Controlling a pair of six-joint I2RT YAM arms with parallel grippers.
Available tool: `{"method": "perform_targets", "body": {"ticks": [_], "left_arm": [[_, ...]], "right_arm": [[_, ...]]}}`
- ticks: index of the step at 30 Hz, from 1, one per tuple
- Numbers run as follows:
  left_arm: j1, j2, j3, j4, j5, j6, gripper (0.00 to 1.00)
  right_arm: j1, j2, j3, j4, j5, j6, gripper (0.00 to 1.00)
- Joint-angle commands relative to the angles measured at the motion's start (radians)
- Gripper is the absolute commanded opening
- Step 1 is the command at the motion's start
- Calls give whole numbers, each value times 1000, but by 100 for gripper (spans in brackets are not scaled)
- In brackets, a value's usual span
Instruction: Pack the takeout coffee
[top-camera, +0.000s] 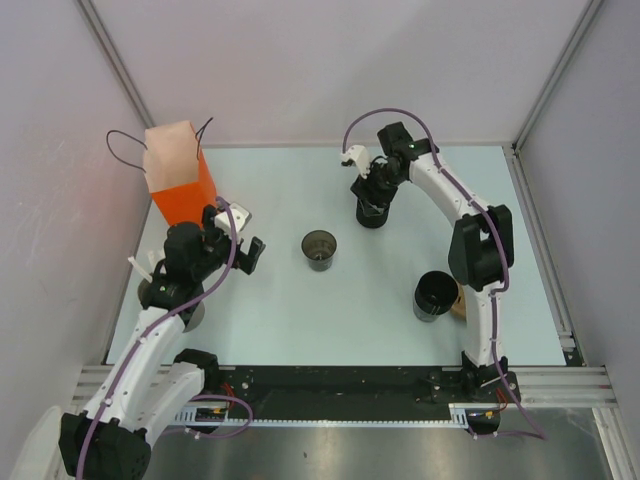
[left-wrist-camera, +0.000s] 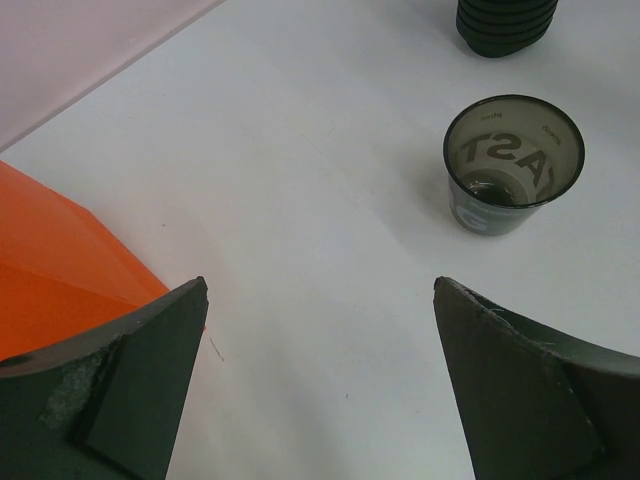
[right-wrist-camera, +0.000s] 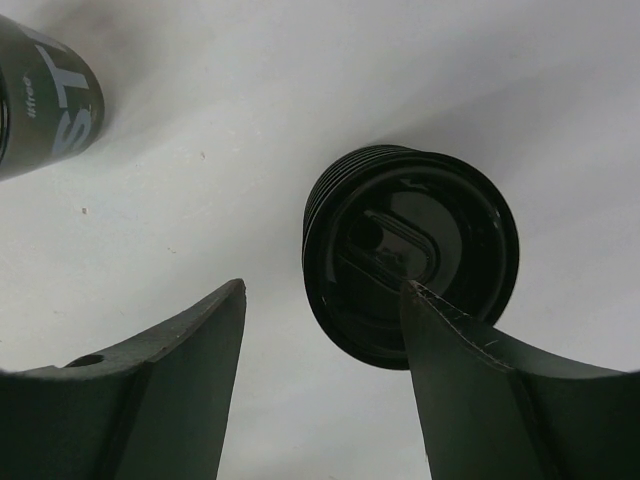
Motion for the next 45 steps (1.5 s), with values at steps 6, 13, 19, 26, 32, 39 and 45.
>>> {"method": "perform_targets", "body": {"ticks": [6,13,19,26,32,39,45], "left_arm": [[4,2,-9,29,24,19,100],[2,2,-9,31,27,20,100],[4,1,-9,29,26,19,100],[4,2,-9,31,27,20,100],[4,-1,-9,29,27,19,100],[4,-4,-8,28,29,20,100],[4,-21,-7,24,29,20,100]], "right_arm": [[-7,44,37,-19,2,-17,67],[-7,49,31,-19,2,-17,49],[-10,35,31,-20,-13,-20,31],[-10,14,31,-20,-30,-17,17],[-7,-2,34,-24,-29,-12,14],[2,-60,40,-28,-30,-3,14],[13,-121,40,-31,-38,17,13]]}}
